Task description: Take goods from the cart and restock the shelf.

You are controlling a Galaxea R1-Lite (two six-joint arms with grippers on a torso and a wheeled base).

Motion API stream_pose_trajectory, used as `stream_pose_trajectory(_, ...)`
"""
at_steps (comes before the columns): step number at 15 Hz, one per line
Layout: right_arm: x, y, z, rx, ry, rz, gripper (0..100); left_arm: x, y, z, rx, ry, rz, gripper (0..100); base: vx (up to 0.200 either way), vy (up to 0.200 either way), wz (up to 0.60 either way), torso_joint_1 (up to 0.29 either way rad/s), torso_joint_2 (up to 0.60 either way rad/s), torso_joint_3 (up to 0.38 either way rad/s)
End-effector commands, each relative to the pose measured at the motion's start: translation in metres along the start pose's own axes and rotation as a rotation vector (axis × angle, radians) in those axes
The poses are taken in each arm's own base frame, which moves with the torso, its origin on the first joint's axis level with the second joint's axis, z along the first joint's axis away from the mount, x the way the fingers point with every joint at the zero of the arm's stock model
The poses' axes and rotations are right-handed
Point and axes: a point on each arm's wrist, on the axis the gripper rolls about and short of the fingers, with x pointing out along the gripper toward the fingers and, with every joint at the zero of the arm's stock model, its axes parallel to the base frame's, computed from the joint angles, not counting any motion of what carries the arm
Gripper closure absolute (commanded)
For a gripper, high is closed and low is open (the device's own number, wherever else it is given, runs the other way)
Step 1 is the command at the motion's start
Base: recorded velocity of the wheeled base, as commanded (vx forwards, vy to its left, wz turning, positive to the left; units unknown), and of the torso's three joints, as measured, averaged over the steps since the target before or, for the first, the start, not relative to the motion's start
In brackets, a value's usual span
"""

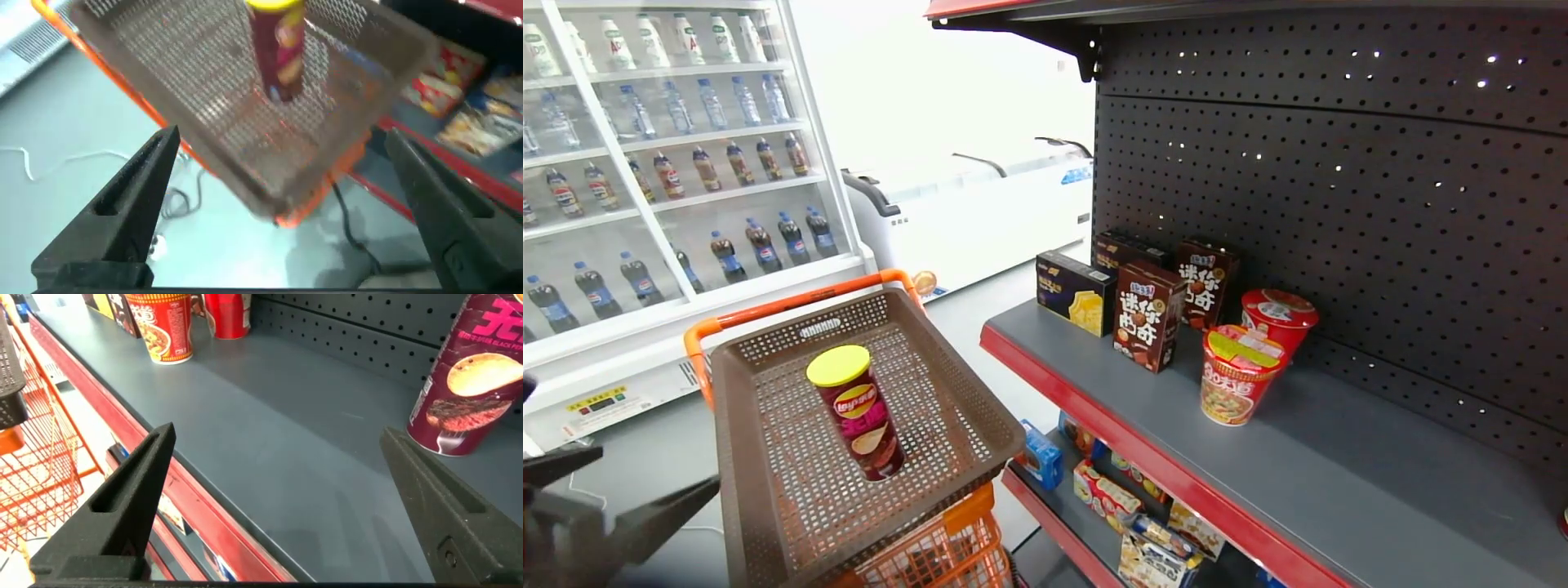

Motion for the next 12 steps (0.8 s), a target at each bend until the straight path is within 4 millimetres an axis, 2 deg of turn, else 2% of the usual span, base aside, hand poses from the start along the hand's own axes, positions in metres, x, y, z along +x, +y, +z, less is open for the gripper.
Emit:
stream_pose_trajectory(1,0.0,0.0,0.0,0.0,0.0,0.0,0,0.087,0.017,-0.017,-0.004,0.11,0.037,0,0.0,0.0,0.0,0.0,0.0,0.0)
stream_pose_trajectory(3,0.0,0.0,0.0,0.0,0.0,0.0,0,0.11,0.016,-0.035,0.005,0.128,0.042,0,0.0,0.0,0.0,0.0,0.0,0.0)
stream_pose_trajectory(6,0.0,0.0,0.0,0.002,0.0,0.0,0,0.129,0.01,-0.061,0.004,0.147,0.022,0,0.0,0.0,0.0,0.0,0.0,0.0)
stream_pose_trajectory(12,0.0,0.0,0.0,0.0,0.0,0.0,0,0.173,0.0,-0.077,-0.009,0.035,-0.006,0,0.0,0.0,0.0,0.0,0.0,0.0)
